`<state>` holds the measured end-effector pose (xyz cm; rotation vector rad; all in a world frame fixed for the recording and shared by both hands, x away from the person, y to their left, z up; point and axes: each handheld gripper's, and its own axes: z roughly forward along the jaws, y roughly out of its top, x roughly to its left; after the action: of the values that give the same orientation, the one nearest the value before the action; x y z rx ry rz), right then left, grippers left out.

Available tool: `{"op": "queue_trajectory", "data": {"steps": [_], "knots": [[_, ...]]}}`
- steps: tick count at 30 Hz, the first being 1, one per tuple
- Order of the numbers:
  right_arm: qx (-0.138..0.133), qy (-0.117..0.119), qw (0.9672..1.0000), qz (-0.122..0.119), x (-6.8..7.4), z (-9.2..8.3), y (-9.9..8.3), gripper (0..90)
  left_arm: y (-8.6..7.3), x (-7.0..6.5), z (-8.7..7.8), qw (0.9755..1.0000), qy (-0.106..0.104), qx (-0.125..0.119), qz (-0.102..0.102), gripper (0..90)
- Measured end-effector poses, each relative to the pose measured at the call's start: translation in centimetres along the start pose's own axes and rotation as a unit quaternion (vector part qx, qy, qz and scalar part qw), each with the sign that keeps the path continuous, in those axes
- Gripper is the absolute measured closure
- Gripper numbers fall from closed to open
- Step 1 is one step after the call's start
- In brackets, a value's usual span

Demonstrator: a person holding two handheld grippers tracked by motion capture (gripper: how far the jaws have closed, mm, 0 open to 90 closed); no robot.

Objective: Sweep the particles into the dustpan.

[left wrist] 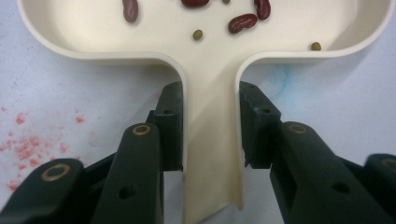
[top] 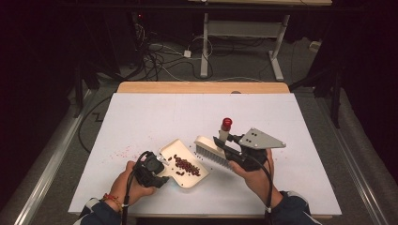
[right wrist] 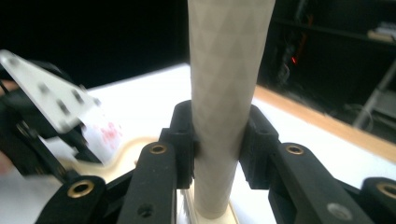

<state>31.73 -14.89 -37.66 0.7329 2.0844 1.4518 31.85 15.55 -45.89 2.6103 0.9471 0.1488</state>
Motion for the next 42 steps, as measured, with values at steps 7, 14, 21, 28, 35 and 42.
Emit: {"op": "queue_trajectory", "data": {"steps": [7,14,21,28,35,42], "knots": [[0.029,0.008,0.9995,0.005,-1.6,-3.4,-1.0,70.0,-0.1,-0.1,-0.1,1.0,0.002,0.004,0.006,64.0],[0.071,0.037,0.9968,-0.004,-1.5,-5.2,-1.7,70.1,0.0,-0.1,0.1,0.9999,0.004,0.009,0.005,63.9],[0.073,0.045,0.9963,-0.005,-0.9,-3.2,-1.9,70.1,0.0,-0.1,0.2,0.9999,0.004,0.01,0.006,63.9],[0.057,0.031,0.9978,-0.013,-1.0,-0.8,-1.3,70.1,0.1,-0.1,0.2,0.9999,0.005,0.008,0.006,63.9],[0.039,0.024,0.9989,0.001,-1.6,-0.2,-0.5,70.0,0.1,0.1,0.4,1.0,-0.002,0.002,-0.004,63.9],[0.017,-0.03,0.9994,-0.006,-2.5,0.0,-0.1,70.0,0.1,0.1,0.4,1.0,0.0,0.006,-0.004,63.9]]}}
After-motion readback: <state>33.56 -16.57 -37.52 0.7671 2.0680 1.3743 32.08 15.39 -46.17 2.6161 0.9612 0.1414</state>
